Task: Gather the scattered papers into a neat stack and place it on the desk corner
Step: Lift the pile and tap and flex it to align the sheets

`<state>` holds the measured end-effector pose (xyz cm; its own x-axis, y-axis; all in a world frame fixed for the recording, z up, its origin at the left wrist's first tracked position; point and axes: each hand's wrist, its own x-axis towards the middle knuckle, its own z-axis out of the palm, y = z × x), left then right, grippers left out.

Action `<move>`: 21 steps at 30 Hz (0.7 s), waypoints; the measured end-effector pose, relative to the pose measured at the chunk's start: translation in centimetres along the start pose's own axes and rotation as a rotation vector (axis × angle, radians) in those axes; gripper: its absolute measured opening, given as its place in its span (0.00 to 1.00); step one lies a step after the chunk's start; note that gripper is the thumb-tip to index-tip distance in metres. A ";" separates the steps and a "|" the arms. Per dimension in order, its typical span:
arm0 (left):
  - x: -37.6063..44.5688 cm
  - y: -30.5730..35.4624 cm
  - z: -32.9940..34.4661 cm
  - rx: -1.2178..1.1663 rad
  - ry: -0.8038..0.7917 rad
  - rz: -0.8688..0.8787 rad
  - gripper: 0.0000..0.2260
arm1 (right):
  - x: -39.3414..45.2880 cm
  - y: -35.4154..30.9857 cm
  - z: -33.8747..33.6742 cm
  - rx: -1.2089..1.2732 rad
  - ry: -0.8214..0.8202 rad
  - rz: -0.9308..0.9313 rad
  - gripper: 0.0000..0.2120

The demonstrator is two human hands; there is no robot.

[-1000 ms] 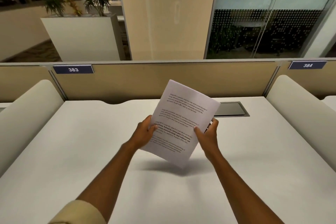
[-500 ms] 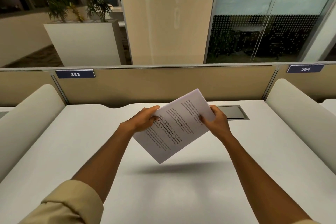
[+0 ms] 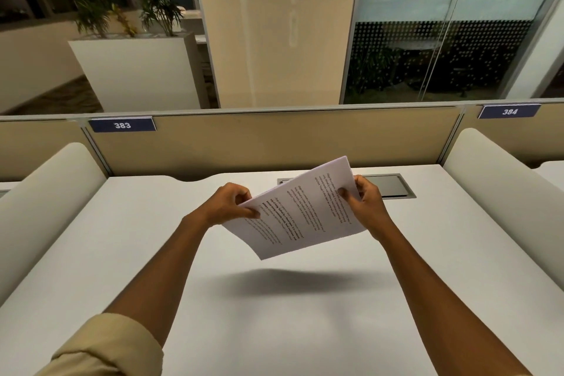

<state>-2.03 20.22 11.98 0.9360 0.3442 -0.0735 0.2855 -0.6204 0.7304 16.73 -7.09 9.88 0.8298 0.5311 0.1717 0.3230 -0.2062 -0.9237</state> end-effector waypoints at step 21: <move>-4.1 -3.4 11.2 -0.706 0.515 -0.153 0.11 | -3.1 4.5 3.1 0.096 0.104 0.192 0.08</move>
<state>-4.57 13.01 2.24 0.6407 0.7676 -0.0149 0.0472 -0.0200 0.9987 14.19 -7.17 4.10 0.9157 0.4014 0.0194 0.1141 -0.2134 -0.9703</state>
